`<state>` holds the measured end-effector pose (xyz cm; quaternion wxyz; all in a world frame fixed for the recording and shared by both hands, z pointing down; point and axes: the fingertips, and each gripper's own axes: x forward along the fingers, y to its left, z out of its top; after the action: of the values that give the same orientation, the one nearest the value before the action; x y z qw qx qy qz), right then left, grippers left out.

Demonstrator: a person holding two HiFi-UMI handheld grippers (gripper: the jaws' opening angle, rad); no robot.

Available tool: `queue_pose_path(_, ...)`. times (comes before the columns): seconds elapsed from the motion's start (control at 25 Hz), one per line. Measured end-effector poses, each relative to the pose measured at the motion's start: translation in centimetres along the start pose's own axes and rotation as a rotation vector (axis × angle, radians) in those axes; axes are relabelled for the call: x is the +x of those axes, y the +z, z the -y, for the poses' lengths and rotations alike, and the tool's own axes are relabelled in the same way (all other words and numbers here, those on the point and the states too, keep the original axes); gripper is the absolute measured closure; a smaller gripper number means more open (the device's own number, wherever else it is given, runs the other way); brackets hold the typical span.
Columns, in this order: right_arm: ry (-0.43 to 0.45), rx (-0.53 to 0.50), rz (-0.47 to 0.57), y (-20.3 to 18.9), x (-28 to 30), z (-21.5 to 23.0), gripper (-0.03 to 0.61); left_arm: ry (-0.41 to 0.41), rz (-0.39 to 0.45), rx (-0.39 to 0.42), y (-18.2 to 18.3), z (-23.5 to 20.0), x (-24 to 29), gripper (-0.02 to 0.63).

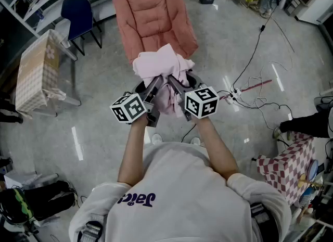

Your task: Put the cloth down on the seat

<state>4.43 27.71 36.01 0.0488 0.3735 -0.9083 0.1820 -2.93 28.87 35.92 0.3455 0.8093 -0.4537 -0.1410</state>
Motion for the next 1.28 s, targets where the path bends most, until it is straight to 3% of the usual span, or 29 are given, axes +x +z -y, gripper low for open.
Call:
queue_pose_path(0.76, -0.065, -0.039, 0.05, -1.1, 5.0, -6.9, 0.405, -0.041, -0.011, 0.007, 4.0, -5.2, -5.5, 0.402)
queue_pose_path(0.96, -0.08, -0.048, 0.021, -1.4, 5.9, -6.2, 0.405, -0.047, -0.004, -0.031, 3.8, -6.3, -4.7, 0.402)
queue_pose_path(1.28, -0.052, -0.04, 0.034, 0.5, 10.3, -1.6, 0.403, -0.011, 0.015, -0.019, 6.1, -8.6, 0.7, 0.402)
